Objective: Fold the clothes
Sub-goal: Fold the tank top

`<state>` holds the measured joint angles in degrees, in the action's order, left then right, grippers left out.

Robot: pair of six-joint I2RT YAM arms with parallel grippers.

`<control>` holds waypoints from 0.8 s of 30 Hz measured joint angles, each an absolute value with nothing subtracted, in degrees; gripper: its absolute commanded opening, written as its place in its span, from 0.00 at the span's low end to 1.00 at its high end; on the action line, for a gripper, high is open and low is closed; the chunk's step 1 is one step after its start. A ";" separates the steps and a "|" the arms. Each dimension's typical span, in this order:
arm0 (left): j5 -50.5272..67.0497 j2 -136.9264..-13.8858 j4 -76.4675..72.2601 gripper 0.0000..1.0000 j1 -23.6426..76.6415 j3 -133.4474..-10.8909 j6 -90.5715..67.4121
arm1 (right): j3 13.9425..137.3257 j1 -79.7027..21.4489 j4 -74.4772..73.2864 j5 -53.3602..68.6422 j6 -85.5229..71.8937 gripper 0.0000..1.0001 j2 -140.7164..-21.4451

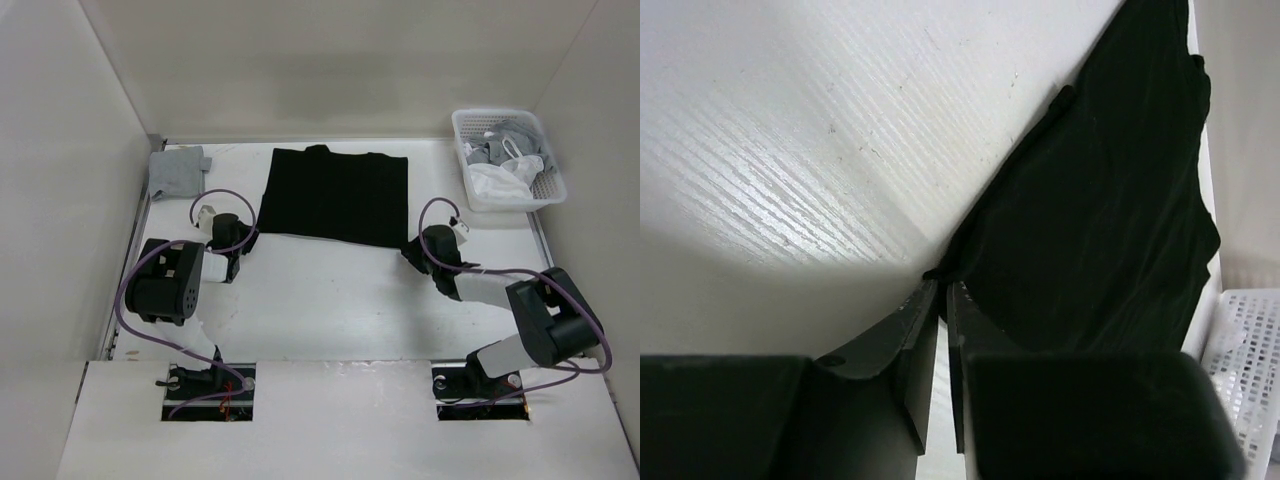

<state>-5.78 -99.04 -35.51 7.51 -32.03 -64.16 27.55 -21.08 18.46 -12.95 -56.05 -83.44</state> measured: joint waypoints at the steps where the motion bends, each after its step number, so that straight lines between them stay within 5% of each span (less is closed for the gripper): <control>1: -5.78 -99.20 -35.73 0.07 7.46 -32.08 -64.23 | 27.70 -21.08 18.48 -13.02 -56.21 0.42 -83.53; 11: -5.78 -100.42 -37.76 0.00 7.42 -32.21 -65.08 | 31.31 -21.08 18.50 -13.80 -58.48 0.36 -87.94; 17: -5.78 -100.42 -38.96 0.00 7.42 -31.48 -65.23 | 32.23 -21.08 18.90 -14.15 -60.58 0.11 -90.13; 24: -5.56 -98.08 -39.70 0.00 7.09 -28.64 -65.21 | 32.18 -21.08 19.79 -16.16 -61.80 0.00 -90.45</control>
